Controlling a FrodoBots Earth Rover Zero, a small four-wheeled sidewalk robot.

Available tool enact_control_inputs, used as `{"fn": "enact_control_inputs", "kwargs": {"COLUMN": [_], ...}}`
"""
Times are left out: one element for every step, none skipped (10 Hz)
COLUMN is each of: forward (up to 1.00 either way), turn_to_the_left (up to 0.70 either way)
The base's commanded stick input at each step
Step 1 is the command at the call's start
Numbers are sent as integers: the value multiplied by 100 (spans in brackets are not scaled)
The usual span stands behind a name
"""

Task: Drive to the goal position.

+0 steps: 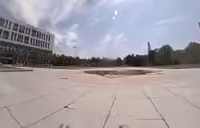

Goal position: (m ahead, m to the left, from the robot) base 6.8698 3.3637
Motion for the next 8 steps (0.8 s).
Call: {"fn": "enact_control_inputs", "kwargs": {"forward": [70,70,70,70,70,70,70,70], "turn_to_the_left": [0,0,0,0,0,0,0,0]}}
